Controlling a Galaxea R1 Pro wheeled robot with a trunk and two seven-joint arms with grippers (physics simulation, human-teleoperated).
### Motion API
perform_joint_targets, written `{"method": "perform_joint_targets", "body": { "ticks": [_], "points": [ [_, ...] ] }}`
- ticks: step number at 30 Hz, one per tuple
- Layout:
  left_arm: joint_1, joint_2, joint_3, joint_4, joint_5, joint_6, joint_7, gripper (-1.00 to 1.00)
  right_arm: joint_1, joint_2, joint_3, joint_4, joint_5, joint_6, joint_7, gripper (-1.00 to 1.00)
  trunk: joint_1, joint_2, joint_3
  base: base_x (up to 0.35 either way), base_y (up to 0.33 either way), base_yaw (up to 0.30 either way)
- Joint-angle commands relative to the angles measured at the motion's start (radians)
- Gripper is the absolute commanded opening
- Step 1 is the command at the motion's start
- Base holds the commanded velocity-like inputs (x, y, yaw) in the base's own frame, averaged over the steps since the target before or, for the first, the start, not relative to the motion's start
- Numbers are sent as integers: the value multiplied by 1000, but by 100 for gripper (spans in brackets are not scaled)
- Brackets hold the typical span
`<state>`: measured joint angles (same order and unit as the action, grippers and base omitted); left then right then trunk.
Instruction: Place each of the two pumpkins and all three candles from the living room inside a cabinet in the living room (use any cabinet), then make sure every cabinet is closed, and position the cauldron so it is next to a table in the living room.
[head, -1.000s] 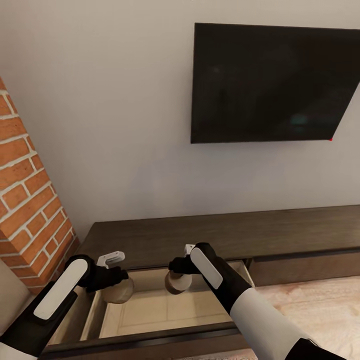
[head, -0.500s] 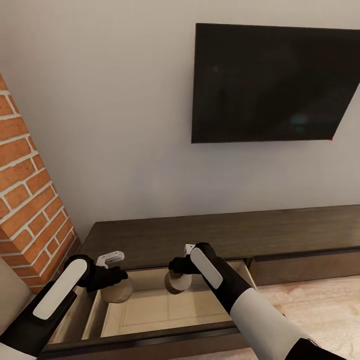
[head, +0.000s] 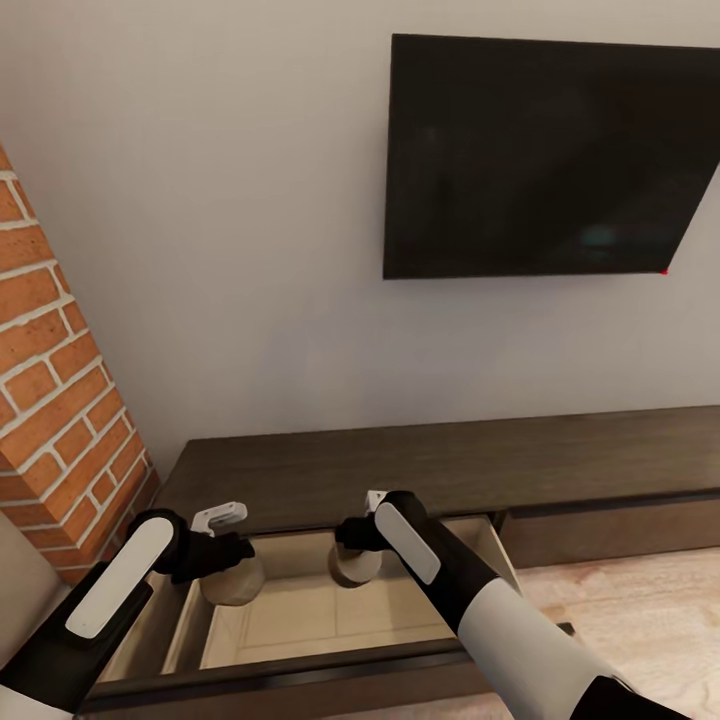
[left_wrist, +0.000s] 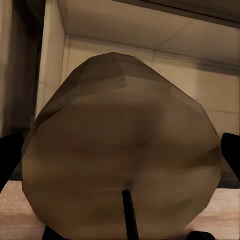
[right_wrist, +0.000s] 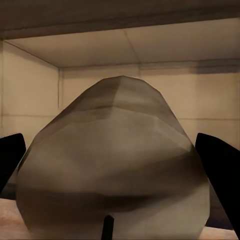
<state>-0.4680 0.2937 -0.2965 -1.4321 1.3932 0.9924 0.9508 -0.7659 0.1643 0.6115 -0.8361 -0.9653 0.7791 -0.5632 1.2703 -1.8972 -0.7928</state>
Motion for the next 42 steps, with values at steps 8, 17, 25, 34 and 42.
{"method": "perform_joint_targets", "body": {
  "ticks": [8, 17, 25, 34, 42],
  "points": [
    [-1, 1, 0, -2, 7, -1, 17, -100, -1, 1, 7, -13, -5, 1, -14, -100, 31, -57, -26, 0, 0, 0],
    [-1, 22, 4, -1, 7, -1, 18, -100, -1, 7, 7, -15, -3, -1, -12, -100, 65, -120, -54, 0, 0, 0],
    [-1, 37, 6, -1, 7, -1, 20, -100, -1, 8, 10, -3, -2, -73, -13, -100, 96, -176, -79, 0, 0, 0],
    [-1, 39, 7, -1, 7, -4, 18, -100, -10, 9, 66, 47, 0, -97, -9, -100, 130, -239, -108, 0, 0, 0],
    [-1, 31, 23, -1, -60, -8, 10, -100, -11, 10, 85, 69, 3, -160, -9, -100, 161, -295, -133, 0, 0, 0]
  ]
}}
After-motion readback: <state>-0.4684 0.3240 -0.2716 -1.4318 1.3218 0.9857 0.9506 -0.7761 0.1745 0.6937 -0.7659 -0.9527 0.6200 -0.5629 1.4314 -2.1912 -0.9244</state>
